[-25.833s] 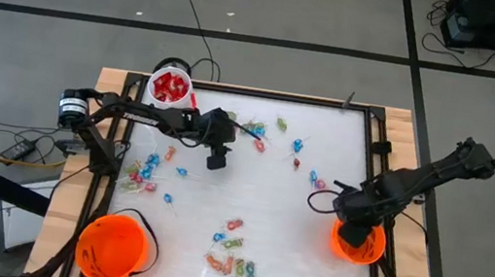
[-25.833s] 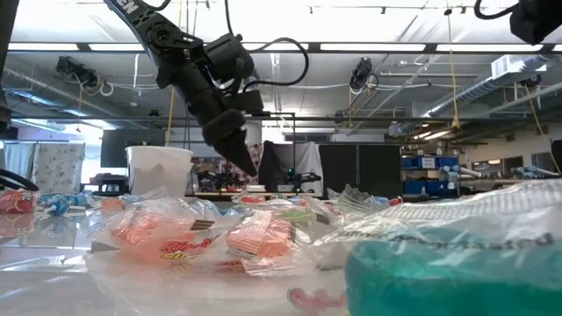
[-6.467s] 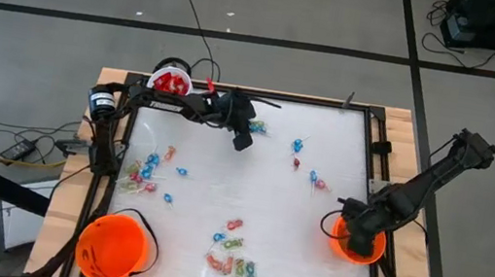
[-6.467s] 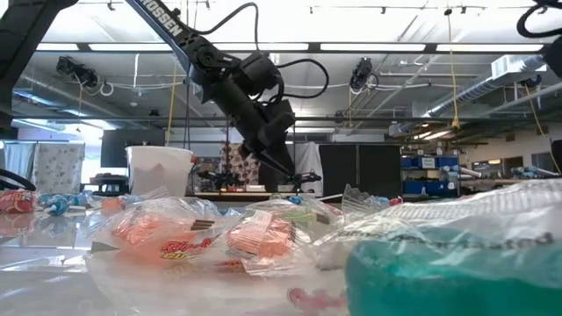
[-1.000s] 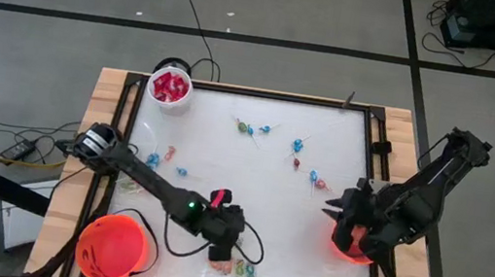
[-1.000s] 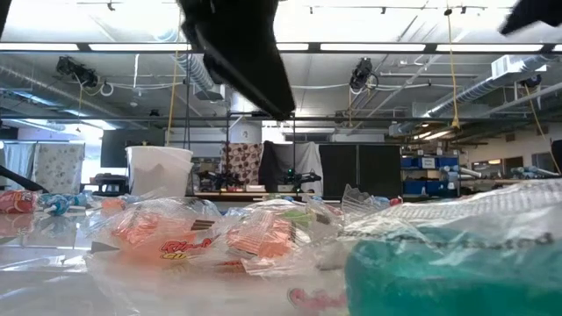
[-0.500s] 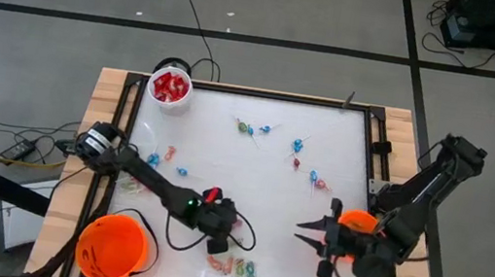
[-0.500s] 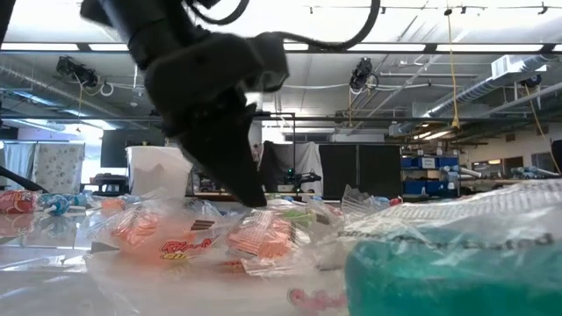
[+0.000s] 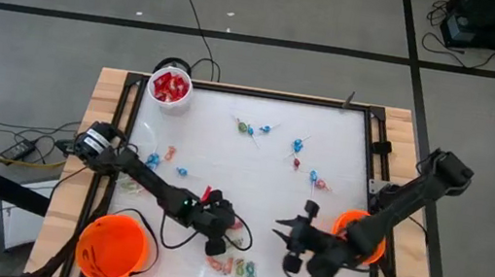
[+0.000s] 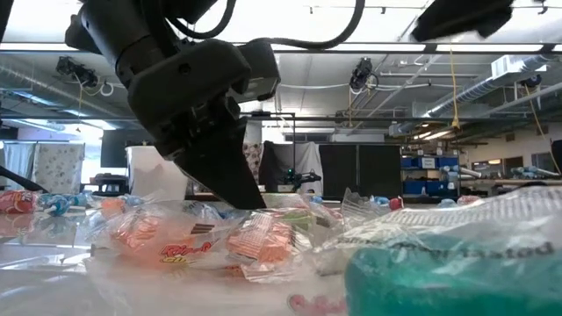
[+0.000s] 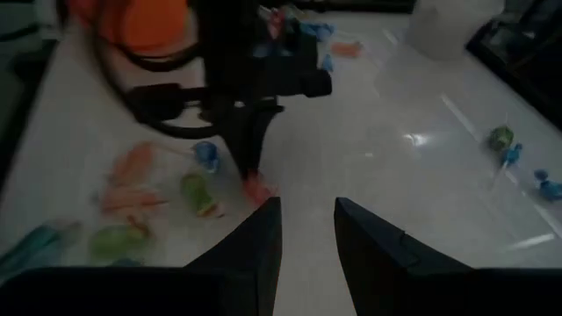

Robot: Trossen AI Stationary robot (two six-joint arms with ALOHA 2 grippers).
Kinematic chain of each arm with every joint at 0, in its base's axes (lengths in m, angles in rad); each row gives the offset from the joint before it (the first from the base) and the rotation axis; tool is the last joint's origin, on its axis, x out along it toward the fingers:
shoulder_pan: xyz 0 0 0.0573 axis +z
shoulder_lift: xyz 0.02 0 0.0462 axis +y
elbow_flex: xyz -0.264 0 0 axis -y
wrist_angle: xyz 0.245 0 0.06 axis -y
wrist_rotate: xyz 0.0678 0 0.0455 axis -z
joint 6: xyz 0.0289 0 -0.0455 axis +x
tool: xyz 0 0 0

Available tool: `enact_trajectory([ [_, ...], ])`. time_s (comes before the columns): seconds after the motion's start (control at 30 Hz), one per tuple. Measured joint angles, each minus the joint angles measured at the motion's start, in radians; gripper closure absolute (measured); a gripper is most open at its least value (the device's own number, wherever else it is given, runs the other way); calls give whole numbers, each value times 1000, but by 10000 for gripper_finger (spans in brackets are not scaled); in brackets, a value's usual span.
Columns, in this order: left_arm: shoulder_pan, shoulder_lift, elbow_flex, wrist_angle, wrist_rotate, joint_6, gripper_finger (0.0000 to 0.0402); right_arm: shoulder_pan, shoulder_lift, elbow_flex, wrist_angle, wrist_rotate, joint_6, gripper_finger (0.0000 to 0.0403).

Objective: Sort candy by brand, put in halloween buckets
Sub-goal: Put the orange candy into the right orange bin

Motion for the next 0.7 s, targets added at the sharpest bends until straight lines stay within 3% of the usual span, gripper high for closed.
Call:
enact_trajectory([
  [0.37, 4, -57, -3, 111, -105, 181, 390, -153, 64, -37, 81, -210, -9, 284],
  [0.47, -2, -59, -2, 226, -108, 303, 390, -179, 52, -81, 177, -216, -64, 284],
  [0.7, -4, -61, -2, 301, -141, 447, 391, -258, 50, -160, 456, -419, -162, 284],
])
